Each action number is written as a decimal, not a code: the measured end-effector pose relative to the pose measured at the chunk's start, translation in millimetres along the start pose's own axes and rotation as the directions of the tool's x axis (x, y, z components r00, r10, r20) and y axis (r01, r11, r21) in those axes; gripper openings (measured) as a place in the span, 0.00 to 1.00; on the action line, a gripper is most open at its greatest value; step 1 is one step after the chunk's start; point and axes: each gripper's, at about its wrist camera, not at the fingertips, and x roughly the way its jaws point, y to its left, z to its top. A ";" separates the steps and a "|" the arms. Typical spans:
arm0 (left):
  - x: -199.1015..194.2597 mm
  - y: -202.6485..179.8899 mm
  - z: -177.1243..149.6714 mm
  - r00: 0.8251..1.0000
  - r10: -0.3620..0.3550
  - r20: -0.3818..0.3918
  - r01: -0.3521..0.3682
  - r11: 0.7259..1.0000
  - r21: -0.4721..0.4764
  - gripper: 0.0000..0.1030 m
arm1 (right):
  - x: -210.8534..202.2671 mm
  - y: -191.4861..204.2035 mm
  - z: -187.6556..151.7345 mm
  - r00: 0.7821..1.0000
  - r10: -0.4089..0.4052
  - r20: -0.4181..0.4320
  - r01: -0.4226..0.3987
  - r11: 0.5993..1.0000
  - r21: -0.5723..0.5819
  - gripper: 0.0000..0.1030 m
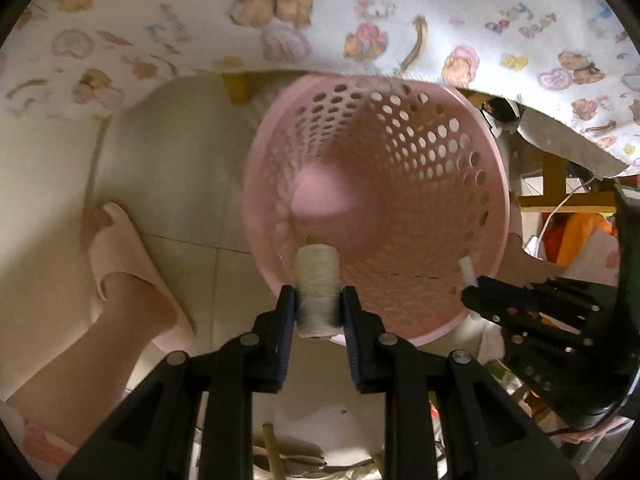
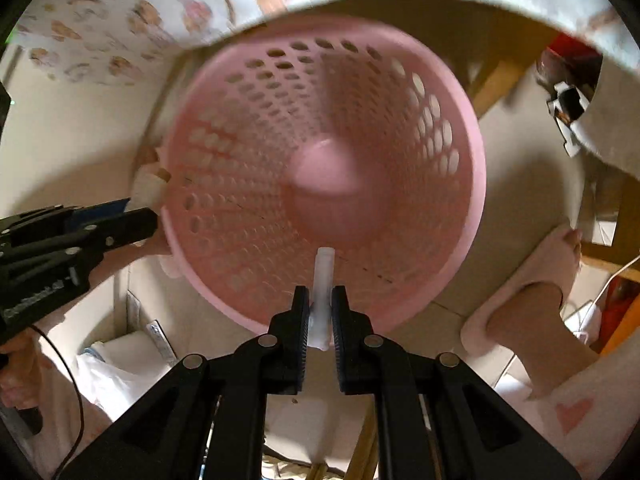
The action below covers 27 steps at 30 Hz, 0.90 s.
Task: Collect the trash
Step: 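Carry the spool over the pink wastebasket and open the left gripper, then move the left gripper back to the purple gingham tissue box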
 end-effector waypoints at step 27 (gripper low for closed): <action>-173.4 -16.8 9.1 0.897 0.054 0.440 -0.045 0.999 -0.031 0.75 | -198.6 19.0 -5.0 0.895 0.002 0.447 0.068 0.988 -0.140 0.34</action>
